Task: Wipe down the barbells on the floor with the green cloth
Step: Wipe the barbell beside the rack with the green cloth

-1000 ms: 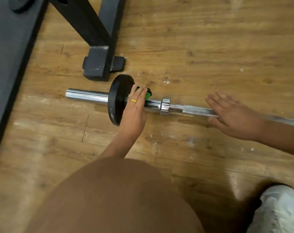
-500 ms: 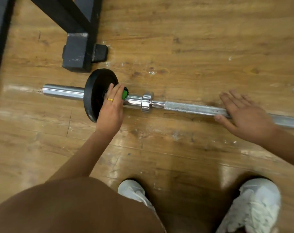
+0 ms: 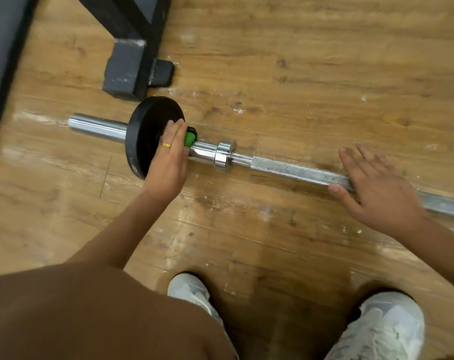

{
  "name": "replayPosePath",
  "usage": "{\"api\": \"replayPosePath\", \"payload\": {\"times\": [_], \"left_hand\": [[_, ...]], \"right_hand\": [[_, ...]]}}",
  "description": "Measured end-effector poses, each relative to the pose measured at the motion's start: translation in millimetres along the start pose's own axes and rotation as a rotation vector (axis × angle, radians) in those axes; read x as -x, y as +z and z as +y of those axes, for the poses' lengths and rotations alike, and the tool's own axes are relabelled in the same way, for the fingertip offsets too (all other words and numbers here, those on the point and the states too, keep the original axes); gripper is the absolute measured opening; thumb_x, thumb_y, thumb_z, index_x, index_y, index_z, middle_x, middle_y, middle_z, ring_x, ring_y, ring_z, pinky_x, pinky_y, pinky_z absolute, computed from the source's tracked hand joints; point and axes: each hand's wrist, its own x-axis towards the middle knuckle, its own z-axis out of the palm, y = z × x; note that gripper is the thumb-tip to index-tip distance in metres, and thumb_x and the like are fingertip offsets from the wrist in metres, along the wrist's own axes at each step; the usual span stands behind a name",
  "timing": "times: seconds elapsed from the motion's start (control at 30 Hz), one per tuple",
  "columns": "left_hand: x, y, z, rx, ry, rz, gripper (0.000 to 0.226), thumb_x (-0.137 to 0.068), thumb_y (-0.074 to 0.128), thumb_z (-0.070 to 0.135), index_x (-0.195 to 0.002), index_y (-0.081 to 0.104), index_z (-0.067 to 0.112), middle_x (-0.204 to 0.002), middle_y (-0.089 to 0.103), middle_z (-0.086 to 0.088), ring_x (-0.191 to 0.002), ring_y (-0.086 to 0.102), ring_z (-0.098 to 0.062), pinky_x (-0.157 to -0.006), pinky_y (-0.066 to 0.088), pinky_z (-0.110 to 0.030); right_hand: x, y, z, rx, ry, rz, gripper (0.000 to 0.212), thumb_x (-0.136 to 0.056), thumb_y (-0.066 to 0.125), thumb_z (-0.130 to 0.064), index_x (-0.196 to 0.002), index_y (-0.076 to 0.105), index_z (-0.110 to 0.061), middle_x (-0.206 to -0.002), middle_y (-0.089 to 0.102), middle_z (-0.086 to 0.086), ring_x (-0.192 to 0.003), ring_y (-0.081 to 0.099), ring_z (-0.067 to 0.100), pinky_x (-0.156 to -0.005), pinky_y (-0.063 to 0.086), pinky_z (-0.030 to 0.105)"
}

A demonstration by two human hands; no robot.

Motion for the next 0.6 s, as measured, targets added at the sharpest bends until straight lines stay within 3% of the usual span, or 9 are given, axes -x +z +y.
{"api": "replayPosePath", "payload": {"times": [0.1,0.23,0.37,0.47,0.6], "left_hand": [[0,3,11,0.017,-0.053,0.029,0.048,-0.107,0.038,0.007,-0.154,0.034,0.003,-0.160,0.034,-0.014,-0.153,0.021,-0.026,-0.124,0.021,-0.034],[-2,2,19,-0.010,0.025,-0.030,0.046,-0.105,0.041,0.005,-0.151,0.039,0.002,-0.156,0.039,-0.015,-0.150,0.028,-0.026,-0.124,0.016,-0.026],[-17,-12,3,-0.035,-0.008,-0.079,0.042,-0.104,0.040,0.003,-0.146,0.043,0.005,-0.150,0.043,-0.013,-0.144,0.035,-0.030,-0.121,0.029,-0.041],[-12,-10,16,-0.038,-0.065,-0.030,0.043,-0.103,0.041,0.001,-0.145,0.043,0.004,-0.150,0.043,-0.015,-0.145,0.034,-0.031,-0.118,0.029,-0.039],[5,0,36,-0.044,0.019,-0.051,0.049,-0.102,0.041,-0.001,-0.151,0.037,0.005,-0.156,0.037,-0.014,-0.148,0.028,-0.026,-0.116,0.022,-0.027]], "right_hand": [[-2,-4,-1,-0.012,0.004,-0.010,0.085,-0.097,0.016,-0.064,-0.154,0.031,-0.003,-0.157,0.038,0.015,-0.152,0.020,0.027,-0.121,0.022,0.049],[-3,-3,0,-0.010,0.004,0.004,0.084,-0.098,0.015,-0.064,-0.154,0.031,-0.004,-0.157,0.039,0.015,-0.152,0.020,0.027,-0.121,0.021,0.049],[-2,-1,0,0.021,-0.018,0.022,0.077,-0.099,0.014,-0.061,-0.155,0.030,-0.010,-0.156,0.040,0.013,-0.151,0.021,0.030,-0.122,0.018,0.051],[5,0,-7,0.063,0.003,0.058,0.071,-0.100,0.018,-0.056,-0.153,0.034,-0.011,-0.155,0.042,0.013,-0.151,0.022,0.031,-0.121,0.015,0.053],[20,5,-31,0.065,0.104,0.116,0.063,-0.104,0.021,-0.042,-0.153,0.034,-0.006,-0.159,0.034,0.017,-0.152,0.017,0.034,-0.122,0.005,0.054]]}}
